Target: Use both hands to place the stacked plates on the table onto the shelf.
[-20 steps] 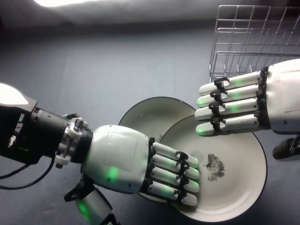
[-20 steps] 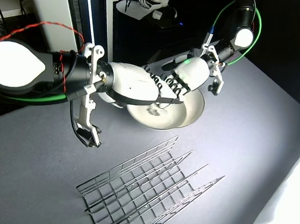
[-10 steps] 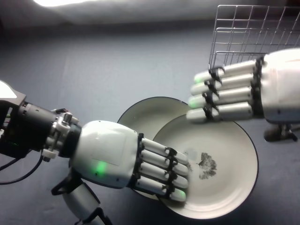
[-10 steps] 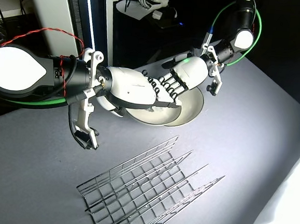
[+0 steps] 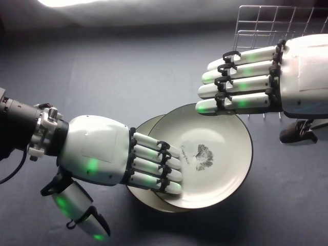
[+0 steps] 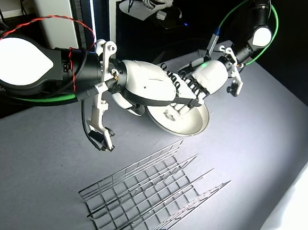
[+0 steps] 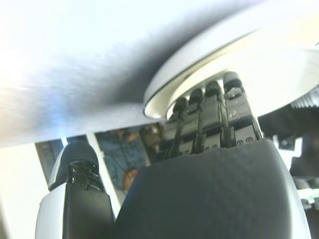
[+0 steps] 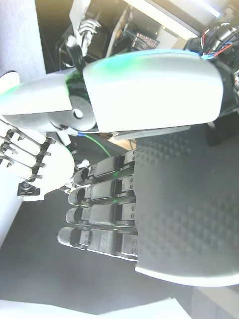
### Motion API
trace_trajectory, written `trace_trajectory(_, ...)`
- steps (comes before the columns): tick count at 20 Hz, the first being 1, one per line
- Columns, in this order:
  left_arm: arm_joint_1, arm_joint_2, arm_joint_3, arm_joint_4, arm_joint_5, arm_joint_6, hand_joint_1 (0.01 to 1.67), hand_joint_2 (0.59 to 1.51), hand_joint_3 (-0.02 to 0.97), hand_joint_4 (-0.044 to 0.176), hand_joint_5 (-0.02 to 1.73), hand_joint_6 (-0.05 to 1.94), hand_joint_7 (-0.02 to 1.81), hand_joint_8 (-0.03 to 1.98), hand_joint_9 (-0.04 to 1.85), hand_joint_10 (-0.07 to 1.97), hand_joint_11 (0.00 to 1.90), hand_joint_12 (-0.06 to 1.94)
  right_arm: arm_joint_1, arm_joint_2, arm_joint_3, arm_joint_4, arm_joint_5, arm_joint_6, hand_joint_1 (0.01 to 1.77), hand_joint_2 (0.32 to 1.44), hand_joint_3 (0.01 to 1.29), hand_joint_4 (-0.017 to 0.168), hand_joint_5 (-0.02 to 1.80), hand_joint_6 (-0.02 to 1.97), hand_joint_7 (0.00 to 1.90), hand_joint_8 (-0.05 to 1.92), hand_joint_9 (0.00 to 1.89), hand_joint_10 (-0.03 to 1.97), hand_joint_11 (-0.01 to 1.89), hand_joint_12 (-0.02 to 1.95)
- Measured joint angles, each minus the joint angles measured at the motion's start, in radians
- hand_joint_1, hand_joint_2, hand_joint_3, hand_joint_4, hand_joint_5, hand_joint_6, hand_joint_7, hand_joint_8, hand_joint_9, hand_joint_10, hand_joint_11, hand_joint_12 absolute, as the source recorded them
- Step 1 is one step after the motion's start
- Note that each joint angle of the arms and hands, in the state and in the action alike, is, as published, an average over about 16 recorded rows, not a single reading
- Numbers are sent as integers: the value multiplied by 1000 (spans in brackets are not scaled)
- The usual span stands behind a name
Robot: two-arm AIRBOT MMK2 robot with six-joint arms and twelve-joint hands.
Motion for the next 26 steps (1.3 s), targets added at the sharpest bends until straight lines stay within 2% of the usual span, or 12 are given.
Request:
trace_trajectory(6,-22,25,11,42,-20,-12,17,1113,18,-7,45,-30,48,-7,42,-1,46,30,6,1,0,4,-3,0,1177,1010,15,2,21,26,13,14,13,7,21,187)
trace_trajectory(10,-46,30,32,68,-40,-19,17,1114,19,-3,60,-22,61,-1,46,3,48,34,6,2,0,4,-4,0,1176,1013,15,2,21,26,13,13,13,7,21,214)
trace_trajectory(21,-112,-2,141,119,-84,-30,16,1107,18,1,85,0,60,13,33,9,36,24,5,5,0,4,-4,0,1183,1029,15,2,21,26,13,13,13,6,21,209)
trace_trajectory(26,-118,-12,172,136,-105,-38,16,1098,18,-2,72,-1,49,13,27,9,30,18,3,6,0,4,-3,-1,1175,1032,14,2,21,26,13,13,13,6,21,178)
